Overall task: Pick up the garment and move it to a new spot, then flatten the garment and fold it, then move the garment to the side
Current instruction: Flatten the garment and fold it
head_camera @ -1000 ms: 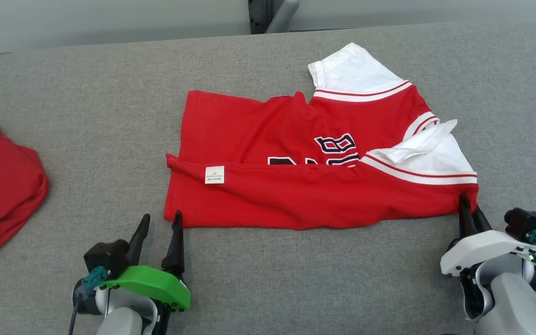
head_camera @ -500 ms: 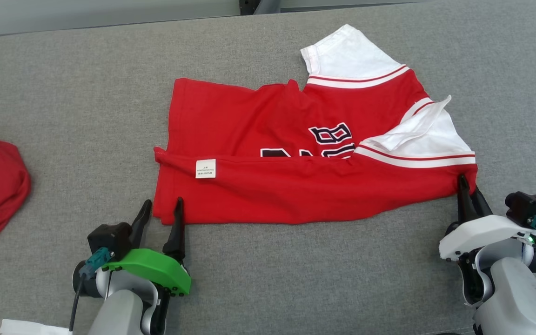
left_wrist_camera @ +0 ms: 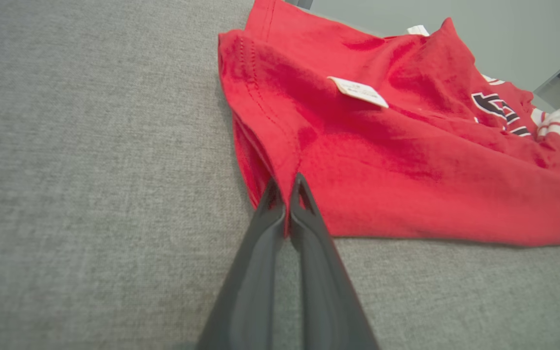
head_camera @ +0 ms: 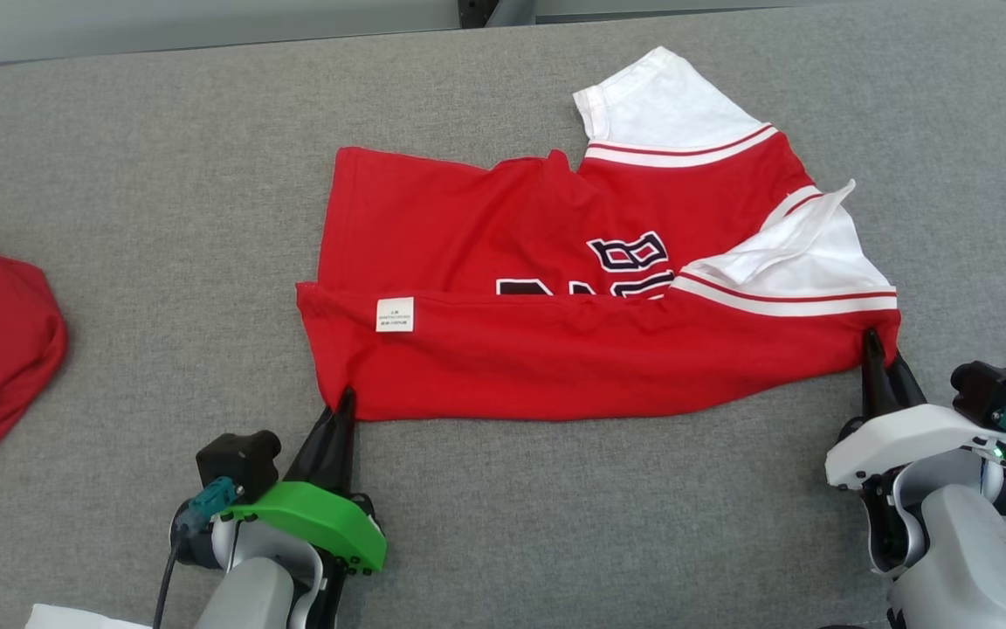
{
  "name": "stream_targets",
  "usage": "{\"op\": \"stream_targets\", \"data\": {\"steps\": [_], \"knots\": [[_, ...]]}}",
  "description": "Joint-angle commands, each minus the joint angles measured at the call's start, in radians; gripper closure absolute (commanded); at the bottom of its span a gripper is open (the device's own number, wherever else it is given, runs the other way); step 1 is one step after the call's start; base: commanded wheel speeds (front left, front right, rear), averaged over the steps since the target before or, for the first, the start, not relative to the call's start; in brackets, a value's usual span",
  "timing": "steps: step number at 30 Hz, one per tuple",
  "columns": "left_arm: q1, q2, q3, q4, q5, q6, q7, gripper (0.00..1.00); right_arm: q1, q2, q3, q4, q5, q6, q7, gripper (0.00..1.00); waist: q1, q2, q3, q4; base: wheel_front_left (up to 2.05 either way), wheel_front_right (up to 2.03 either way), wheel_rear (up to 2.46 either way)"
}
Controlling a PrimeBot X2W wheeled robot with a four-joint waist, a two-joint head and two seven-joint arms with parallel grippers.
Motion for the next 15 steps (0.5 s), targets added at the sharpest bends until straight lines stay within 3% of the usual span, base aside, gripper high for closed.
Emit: {"op": "stream_targets", "data": {"steps": [1, 9, 15], "knots": [[-0.002, 0.006, -0.001, 0.004, -0.012, -0.002, 0.000, 1.00, -0.007, -0.002, -0.004, 0.004, 0.010, -0.001, 0.000, 1.00, 0.0000, 0.0000, -0.003, 0.002, 0.00, 0.00, 0.00], [-0.017, 0.007, 0.023, -0.038, -0.034, -0.002, 0.000, 1.00, -0.030, -0.012, -0.016, 0.040, 0.032, -0.001, 0.000, 1.00, 0.0000, 0.0000, -0.060, 0.002, 0.00, 0.00, 0.00], [0.038, 0.027, 0.036, -0.026, -0.039, 0.000, 0.000, 1.00, -0.021, -0.016, -0.004, 0.119, 0.044, -0.002, 0.000, 1.00, 0.0000, 0.0000, -0.203, -0.002, 0.00, 0.00, 0.00]]}}
